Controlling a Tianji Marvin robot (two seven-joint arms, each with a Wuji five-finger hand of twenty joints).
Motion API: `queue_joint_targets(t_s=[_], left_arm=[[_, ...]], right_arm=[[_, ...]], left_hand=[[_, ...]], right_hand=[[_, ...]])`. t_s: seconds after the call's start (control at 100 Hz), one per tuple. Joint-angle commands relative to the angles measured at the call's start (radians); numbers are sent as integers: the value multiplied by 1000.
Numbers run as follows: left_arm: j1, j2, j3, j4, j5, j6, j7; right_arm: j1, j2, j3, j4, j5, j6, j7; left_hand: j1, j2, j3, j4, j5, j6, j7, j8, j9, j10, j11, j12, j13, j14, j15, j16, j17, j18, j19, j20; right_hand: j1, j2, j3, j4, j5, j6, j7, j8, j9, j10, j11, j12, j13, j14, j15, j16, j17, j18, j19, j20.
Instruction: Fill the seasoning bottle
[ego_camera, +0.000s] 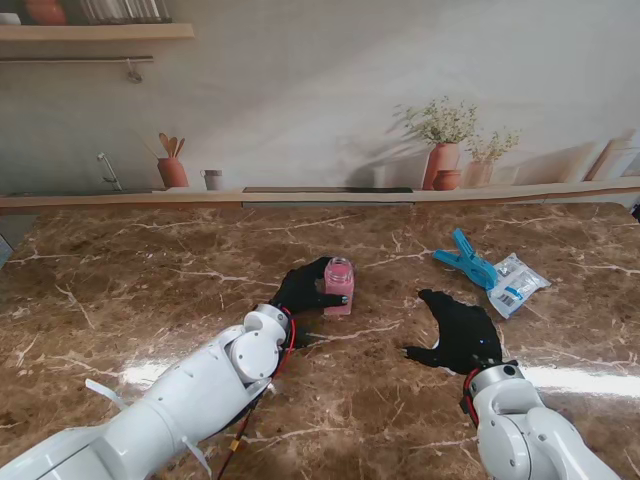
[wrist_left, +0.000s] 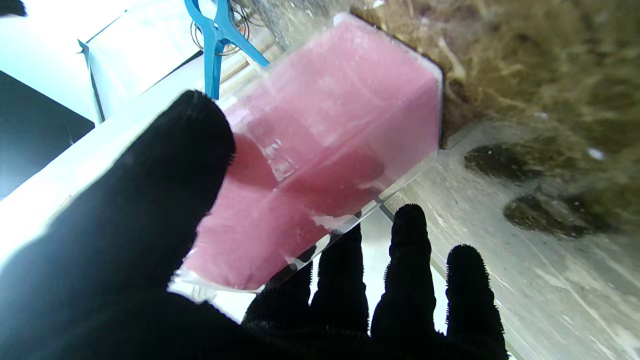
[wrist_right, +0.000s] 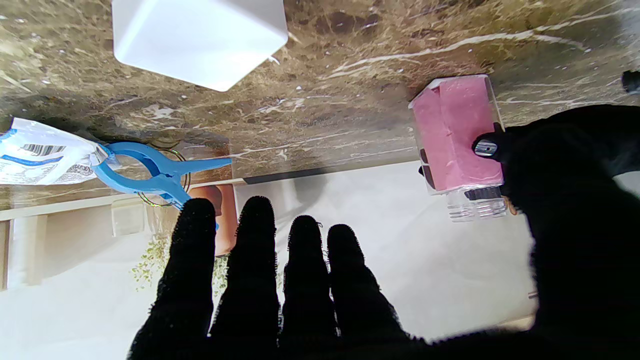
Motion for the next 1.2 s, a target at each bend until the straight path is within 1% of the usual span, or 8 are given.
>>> queue_joint_targets(t_s=[0.0,0.18,0.4,0.5,0.56,0.72,0.84,1.19], left_arm=[[7,18,-1,-16,8,2,-18],[30,63,-22,-83,22,-2,-67],[85,123,-88,-202,72,23,-80],[130,155,-136,-284,93,32,-93],[156,167,-162,-325,119,30,-81],[224,201,-229,-430,182,16,-71],[275,220,-269,-499,215,8,-75],[352,224,-300,-555,247,-29,-29]], right_arm=[[-5,-1,-1,4,9,10,17],[-1,-2,-1,4,12,12,16],[11,-2,-1,-3,6,7,17],[16,0,10,-9,-6,3,24],[20,1,24,-16,-17,3,39],[40,3,62,-24,-32,1,68],[66,7,84,-16,-37,11,105],[153,23,142,98,-91,35,191]], left_hand=[[-48,-37,-10,26,9,9,-68,-62,-51,-32,-26,-21,-44,-48,-39,-25,-17,-31,-47,22],[-78,-63,-66,19,-11,34,-201,-195,-154,-32,-67,-52,-110,-77,-137,-106,-29,-46,-191,15],[-96,-51,-115,20,-15,39,-266,-244,-198,-32,-87,-70,-153,-97,-201,-181,-16,-68,-318,-23],[-87,-20,-162,28,-18,-16,-289,-257,-211,-38,-104,-80,-146,-113,-223,-219,-10,-71,-331,-46],[-83,-3,-201,37,-13,-15,-290,-259,-211,-37,-108,-84,-130,-119,-229,-246,-9,-86,-323,-46],[-66,52,-301,58,-4,10,-318,-275,-223,-29,-116,-89,-150,-142,-242,-305,23,-144,-366,-189],[-58,82,-350,69,13,25,-327,-279,-221,-25,-120,-91,-152,-140,-239,-312,30,-144,-356,-255],[-34,92,-360,80,41,24,-316,-272,-202,-20,-122,-93,-146,-136,-234,-312,27,-133,-330,-266]], right_hand=[[-12,8,-11,30,-14,13,-2,-8,6,4,-15,-13,-22,5,-5,-23,-13,7,-13,-1],[-12,8,-15,31,-18,15,-3,-10,2,5,-16,-14,-26,7,-5,-23,-17,7,-15,-1],[-15,9,-15,32,-22,18,-3,-10,-4,6,-16,-14,-34,6,-10,-25,-21,6,-19,-2],[-20,13,-14,31,-22,18,-3,-10,-3,7,-15,-14,-27,6,-9,-25,-19,7,-20,-2],[-22,14,-13,32,-20,17,-2,-10,-3,6,-16,-14,-29,7,-9,-26,-21,7,-22,-3],[-25,12,-9,31,-17,16,0,-10,0,5,-15,-15,-25,5,-10,-27,-20,8,-24,-5],[-25,10,-6,31,-15,16,1,-11,-1,6,-16,-15,-25,6,-14,-29,-20,7,-28,-7],[34,-40,-4,38,-19,10,3,-11,-9,-1,-17,-20,-30,8,-45,-55,-22,4,-42,-20]])
